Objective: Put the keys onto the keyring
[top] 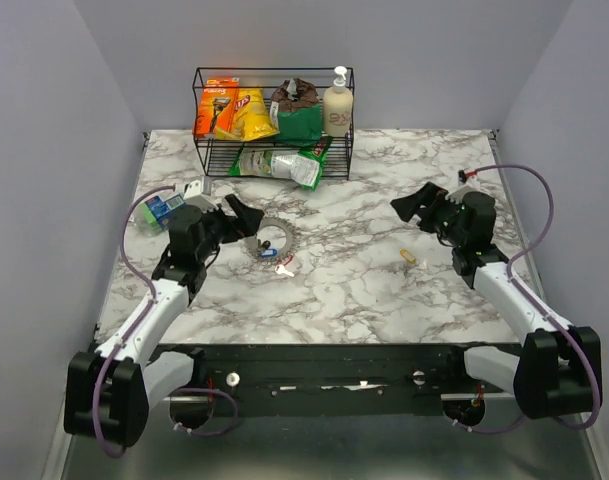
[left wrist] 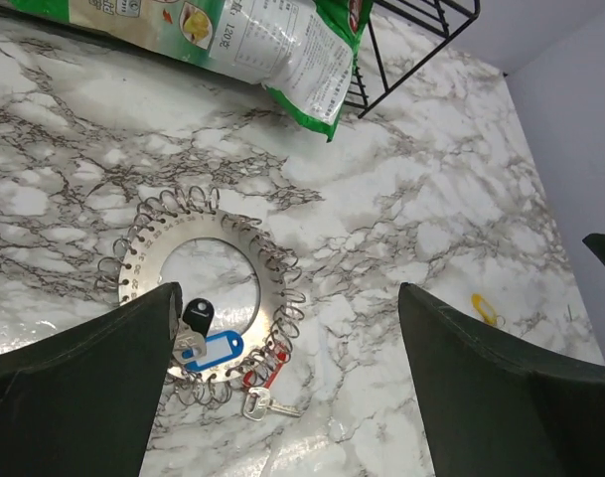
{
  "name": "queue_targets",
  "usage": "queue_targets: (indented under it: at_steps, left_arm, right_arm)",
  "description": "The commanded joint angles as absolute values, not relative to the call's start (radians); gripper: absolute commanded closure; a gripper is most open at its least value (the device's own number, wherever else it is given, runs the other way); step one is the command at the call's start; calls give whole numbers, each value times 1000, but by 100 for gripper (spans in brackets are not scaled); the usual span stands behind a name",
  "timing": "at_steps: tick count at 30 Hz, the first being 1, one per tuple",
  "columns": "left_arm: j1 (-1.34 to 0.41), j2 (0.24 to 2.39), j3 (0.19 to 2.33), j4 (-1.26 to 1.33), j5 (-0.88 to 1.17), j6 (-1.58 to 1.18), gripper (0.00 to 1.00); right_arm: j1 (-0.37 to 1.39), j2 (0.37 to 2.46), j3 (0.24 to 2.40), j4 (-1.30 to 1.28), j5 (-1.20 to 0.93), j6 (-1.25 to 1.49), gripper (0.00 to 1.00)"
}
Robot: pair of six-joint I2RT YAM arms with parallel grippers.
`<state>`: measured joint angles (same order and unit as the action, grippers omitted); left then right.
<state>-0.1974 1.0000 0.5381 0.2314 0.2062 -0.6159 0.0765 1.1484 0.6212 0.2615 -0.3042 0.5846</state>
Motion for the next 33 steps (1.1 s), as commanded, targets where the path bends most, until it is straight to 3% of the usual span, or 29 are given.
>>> queue_targets:
  at_steps: [1,8,13,17,23,33]
  left_arm:
    - [-245,1100,681,117,227,-539,1]
    - [-374,1431,1019,-191,132,-476,1]
    - [-459,1569,1135,-348,9,-437,1]
    - [-465,1666,1198,-408,46,-425,3]
    - [-457,1663,1178,-425,-53,-462,3]
    - [-298,1597,1132,-532,-123,-603,1]
  right_arm:
    - [214,1178,686,173,-230,505,0]
    - [379,1250,696,149,-204,514,0]
    - [434,1305,693,152,-213,508,0]
    - [448,1325,704,131,-236,485,0]
    - [475,1385,736,106,-248,440,0]
    - [626,1712,1115,-70,-233,368,0]
